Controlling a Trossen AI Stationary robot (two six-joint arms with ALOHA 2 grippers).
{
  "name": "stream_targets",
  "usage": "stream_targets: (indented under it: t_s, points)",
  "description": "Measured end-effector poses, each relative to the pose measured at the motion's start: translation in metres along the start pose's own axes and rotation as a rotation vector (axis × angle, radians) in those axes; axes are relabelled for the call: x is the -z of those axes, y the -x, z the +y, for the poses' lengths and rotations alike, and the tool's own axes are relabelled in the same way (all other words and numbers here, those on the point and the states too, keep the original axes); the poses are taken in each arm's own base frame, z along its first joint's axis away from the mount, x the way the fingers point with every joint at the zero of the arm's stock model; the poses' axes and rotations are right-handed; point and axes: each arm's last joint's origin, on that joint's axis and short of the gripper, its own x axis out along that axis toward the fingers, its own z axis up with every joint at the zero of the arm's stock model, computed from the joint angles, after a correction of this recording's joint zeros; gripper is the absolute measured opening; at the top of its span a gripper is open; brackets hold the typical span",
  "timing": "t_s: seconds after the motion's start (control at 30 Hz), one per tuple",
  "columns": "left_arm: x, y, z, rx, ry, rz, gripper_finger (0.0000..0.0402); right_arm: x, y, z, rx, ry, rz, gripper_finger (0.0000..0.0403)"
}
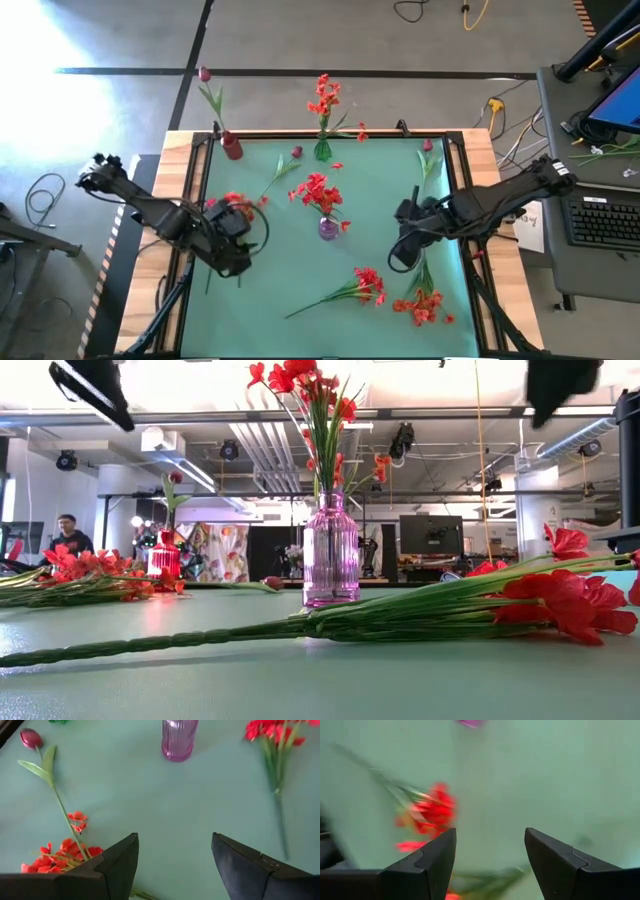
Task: Sort flowers into vase by color
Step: Put the right pink flower into the red vase
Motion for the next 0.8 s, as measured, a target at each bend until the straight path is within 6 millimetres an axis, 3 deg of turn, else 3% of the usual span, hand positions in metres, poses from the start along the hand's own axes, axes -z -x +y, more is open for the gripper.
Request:
stream_targets:
  t_s: [0.43,0.8]
  points:
    - [0.007,-0.036,-0.019,-0.181,-0.156,0.02,0.0235,0.018,-0.031,-0.021,0.148,-0.092,0.019,0.0228]
    - [0.0,-0.031,-0.007,-0.185,-0.173,-0.063,0.0196,0.018,-0.037,-0.02,0.127,-0.038,0.005,0.0228]
